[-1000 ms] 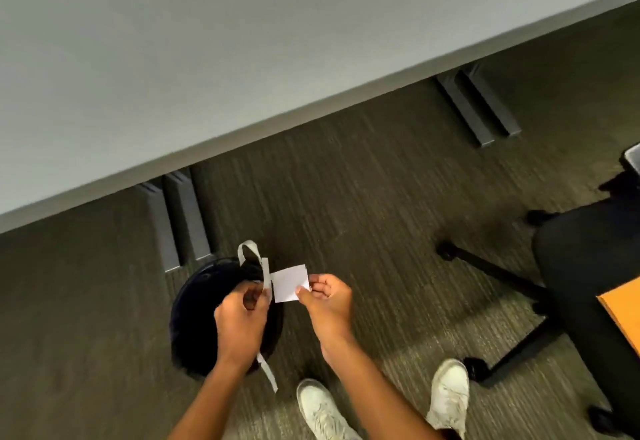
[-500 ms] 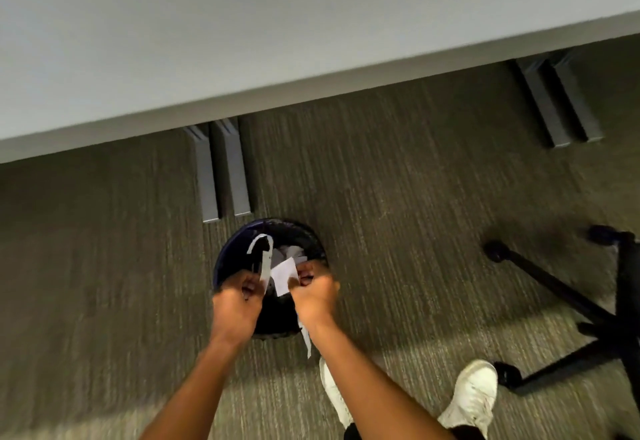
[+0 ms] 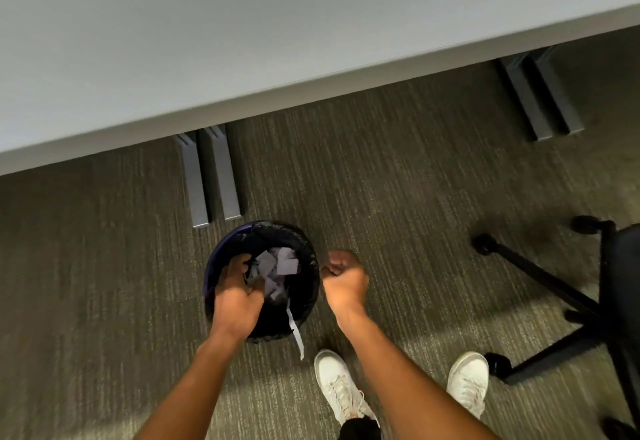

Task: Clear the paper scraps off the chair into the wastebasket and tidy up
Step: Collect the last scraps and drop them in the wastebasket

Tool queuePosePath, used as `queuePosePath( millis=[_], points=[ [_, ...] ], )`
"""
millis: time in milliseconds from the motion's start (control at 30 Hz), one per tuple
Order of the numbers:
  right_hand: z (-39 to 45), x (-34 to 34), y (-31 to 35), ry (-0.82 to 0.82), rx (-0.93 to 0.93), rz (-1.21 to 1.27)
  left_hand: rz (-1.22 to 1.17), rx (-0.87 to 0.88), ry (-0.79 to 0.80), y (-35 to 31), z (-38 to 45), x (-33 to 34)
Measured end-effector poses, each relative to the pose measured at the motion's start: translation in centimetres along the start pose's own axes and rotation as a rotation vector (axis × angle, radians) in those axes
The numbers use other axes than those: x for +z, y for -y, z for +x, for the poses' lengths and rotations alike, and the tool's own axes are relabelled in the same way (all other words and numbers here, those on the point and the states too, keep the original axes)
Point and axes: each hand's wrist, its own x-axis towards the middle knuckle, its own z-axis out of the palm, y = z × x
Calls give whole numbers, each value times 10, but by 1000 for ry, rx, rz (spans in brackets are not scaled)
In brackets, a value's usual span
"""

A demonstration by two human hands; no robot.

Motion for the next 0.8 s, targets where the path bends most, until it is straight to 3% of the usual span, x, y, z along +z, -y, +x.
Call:
queuePosePath(
  millis=[200, 367, 500, 800],
  points=[
    [16, -64, 5, -111, 21, 82, -32, 110, 44, -64, -4, 32],
    [29, -121, 13, -132, -64, 179, -105, 82, 87, -123, -12, 75],
    [36, -186, 20, -251, -119, 271, -119, 140, 135, -182, -25, 117],
    [52, -347, 0, -441, -84, 366, -161, 271, 409, -298, -69, 223]
  ],
)
